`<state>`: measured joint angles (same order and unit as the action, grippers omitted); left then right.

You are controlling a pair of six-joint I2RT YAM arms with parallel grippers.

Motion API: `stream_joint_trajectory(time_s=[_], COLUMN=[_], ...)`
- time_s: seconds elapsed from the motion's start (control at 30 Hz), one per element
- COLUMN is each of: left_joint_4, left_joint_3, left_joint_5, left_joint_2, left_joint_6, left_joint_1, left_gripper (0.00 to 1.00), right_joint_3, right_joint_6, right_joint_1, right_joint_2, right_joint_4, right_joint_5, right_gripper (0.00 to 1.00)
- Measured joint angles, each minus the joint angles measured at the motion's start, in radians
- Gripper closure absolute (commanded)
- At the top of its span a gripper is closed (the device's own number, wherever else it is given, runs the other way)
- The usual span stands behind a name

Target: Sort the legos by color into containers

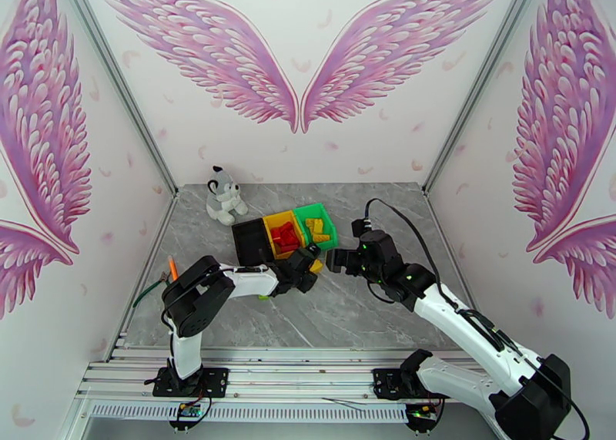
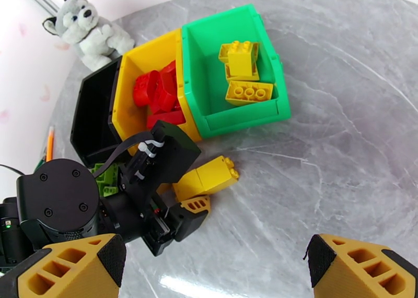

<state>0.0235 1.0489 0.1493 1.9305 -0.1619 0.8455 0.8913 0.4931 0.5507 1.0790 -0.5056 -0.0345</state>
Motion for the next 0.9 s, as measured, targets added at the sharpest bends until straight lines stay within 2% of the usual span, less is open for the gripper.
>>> stream_joint_trajectory(time_s=[0.2, 0.57, 0.73, 0.9], left_joint_4=[-0.014, -0.003, 0.056, 0.115], left_joint_3=[-0.012, -0.092, 0.017, 0.232], left_joint_5=[0.004, -0.005, 0.009, 0.031], left_joint_2=[-0.006, -0.232, -0.245, -0.169], left_joint_6=[-0.007, -0.033, -0.032, -0.031], left_joint_1=[0.002, 0.004, -0.002, -0.034], left_gripper=[0.69, 0.7, 0.69, 0.67], right_joint_3=[0.0, -0.001, -0.005, -0.01], right_joint_6=[0.0, 0.004, 0.004, 0.005], right_joint_1=[-0.002, -0.013, -0.015, -0.019], right_joint_2=[0.0, -0.001, -0.015, -0.028], right_joint_4=[0.0, 0.0, 0.0, -0.001], right_joint_5=[0.0, -0.005, -0.012, -0.016], right_gripper=[0.02, 0.02, 0.02, 0.02])
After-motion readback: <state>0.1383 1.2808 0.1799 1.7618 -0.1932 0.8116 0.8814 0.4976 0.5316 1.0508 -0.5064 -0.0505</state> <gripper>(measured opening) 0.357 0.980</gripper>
